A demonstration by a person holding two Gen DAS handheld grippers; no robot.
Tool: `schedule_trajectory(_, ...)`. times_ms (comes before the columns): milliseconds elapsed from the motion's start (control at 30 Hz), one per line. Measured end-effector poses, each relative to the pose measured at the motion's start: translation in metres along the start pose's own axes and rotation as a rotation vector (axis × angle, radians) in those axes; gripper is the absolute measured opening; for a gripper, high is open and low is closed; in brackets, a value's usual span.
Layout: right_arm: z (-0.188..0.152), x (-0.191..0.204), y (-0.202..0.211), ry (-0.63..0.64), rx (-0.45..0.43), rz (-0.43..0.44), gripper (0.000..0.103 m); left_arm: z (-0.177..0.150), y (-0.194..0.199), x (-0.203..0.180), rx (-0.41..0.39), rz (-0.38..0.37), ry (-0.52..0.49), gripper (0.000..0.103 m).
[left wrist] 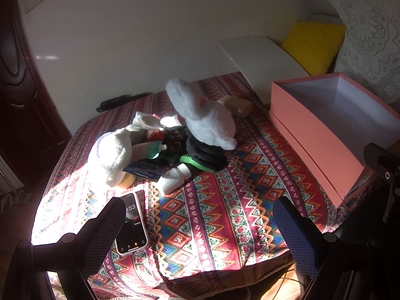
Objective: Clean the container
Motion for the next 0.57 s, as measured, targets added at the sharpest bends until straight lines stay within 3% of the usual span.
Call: schedule_trajectory(567,-0.004,-0.003,0.003,-0.014,0.017,-0.039,0.103,0.0,0.009,-0.015,-0.026,-0.061,-0.011,0.099)
Point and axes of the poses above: each gripper's, at about its wrist camera, not at the fingertips, and y roughly against the way its jaws point, x to its left, z to its top, the point moved 3 cm from there along -y, roughly the way its jaws point, and after that the axes turned 10 degrees about y, right-handed, at the moved point
